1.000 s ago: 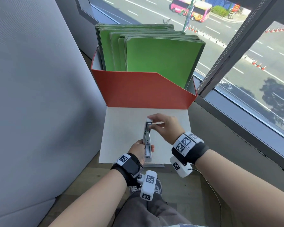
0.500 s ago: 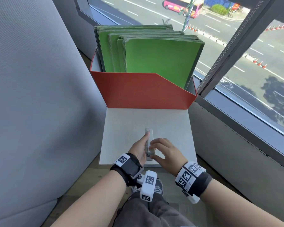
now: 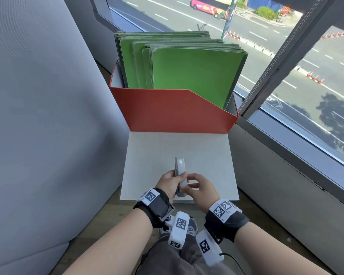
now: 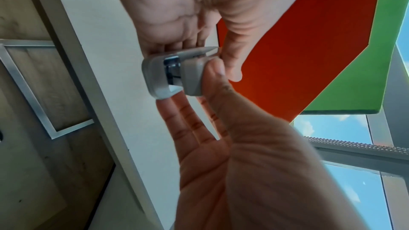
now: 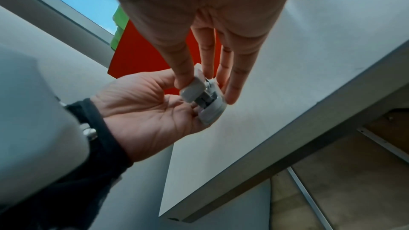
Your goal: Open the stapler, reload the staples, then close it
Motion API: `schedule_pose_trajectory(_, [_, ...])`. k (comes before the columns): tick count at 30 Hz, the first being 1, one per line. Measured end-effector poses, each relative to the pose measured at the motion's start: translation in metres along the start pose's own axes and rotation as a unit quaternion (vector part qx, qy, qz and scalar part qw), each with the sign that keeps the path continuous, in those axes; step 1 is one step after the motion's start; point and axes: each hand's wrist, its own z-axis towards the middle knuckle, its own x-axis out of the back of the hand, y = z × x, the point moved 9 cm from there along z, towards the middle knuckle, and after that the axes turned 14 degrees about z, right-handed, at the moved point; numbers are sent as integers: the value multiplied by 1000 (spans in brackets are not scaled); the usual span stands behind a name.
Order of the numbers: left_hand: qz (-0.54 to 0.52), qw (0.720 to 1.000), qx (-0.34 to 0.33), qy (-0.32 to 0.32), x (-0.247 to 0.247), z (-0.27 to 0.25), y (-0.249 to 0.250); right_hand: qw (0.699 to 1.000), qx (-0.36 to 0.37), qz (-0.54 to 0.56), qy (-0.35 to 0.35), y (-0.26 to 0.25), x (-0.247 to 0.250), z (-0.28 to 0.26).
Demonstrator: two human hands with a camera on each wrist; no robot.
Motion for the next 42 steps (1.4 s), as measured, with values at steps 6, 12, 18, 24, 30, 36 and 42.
schedule_pose_trajectory(6, [31, 999, -12, 38, 14, 4, 2, 999, -20, 49, -4, 3, -8, 10])
schedule_pose_trajectory(12, [136, 984, -27, 112, 51, 20, 35, 998, -5, 59, -19, -26, -37, 45])
schedule_pose_trajectory(18, [256, 943, -37, 207, 93, 44, 77, 998, 25, 59, -1, -51, -71, 83])
schedule_pose_trajectory(24, [373, 896, -31, 240, 119, 63, 93, 999, 29, 22, 2, -49, -92, 114])
schedule_pose_trajectory(30, [433, 866, -19, 247, 121, 73, 107, 1000, 26, 5, -3, -44, -98, 130])
schedule_pose_trajectory(36, [445, 860, 6, 249, 120, 79, 102, 1000, 6, 7, 3, -34, -99, 136])
schedule_pose_trajectory(42, [440, 860, 10, 259, 120, 75, 104, 1000, 6, -15, -6, -42, -93, 132])
